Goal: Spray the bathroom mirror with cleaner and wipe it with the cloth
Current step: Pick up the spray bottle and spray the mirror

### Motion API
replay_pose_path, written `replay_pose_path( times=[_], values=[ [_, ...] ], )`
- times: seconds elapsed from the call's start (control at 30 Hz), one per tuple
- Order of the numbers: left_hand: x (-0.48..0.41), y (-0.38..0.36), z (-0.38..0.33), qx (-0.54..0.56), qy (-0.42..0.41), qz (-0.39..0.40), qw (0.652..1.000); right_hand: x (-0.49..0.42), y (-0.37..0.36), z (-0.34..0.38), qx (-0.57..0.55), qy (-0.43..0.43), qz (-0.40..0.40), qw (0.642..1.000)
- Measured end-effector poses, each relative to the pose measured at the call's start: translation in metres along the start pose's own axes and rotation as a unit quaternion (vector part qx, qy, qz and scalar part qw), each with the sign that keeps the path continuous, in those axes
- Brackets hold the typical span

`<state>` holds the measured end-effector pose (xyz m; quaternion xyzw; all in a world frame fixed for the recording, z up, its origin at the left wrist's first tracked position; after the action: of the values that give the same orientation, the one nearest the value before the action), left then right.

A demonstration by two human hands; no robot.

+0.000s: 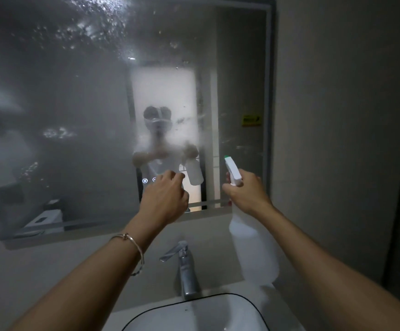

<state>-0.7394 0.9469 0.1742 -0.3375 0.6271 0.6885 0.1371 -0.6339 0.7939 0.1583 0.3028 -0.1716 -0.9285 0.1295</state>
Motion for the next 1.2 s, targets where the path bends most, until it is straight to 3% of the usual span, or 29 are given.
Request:
replay_pose_path(
  times=[0.27, 0.43, 0.6, 0.93, 1.2],
  values=[
    [-0.018, -0.008, -0.065, 0.019, -0.036, -0.007, 0.999, -0.008, 0.050, -0.030, 0.008, -0.015, 0.001, 1.000],
    [-0.026, -0.020, -0.078, 0.029, -0.039, 0.000, 0.999, -0.012, 0.073, -0.053, 0.042, -0.028, -0.021, 0.999],
    [-0.033, -0.036, -0.088, 0.033, -0.045, 0.015, 0.998, -0.020, 0.094, -0.063, -0.014, -0.030, -0.051, 0.998],
    [-0.041, -0.055, -0.117, 0.043, -0.064, 0.012, 0.997, -0.022, 0.135, -0.087, -0.009, -0.060, -0.106, 0.993],
    [-0.029, -0.081, -0.143, 0.054, -0.083, 0.038, 0.994, -0.001, 0.116, -0.127, -0.029, -0.088, -0.037, 0.995]
  ],
)
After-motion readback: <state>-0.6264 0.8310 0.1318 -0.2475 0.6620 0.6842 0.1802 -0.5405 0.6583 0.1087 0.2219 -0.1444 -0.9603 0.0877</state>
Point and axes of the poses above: each hand's wrist, its own x-axis away from the middle knuckle, its own y-axis out of the back of the hand, z = x × y, the point moved 10 cm from there along -x, towards the middle knuckle
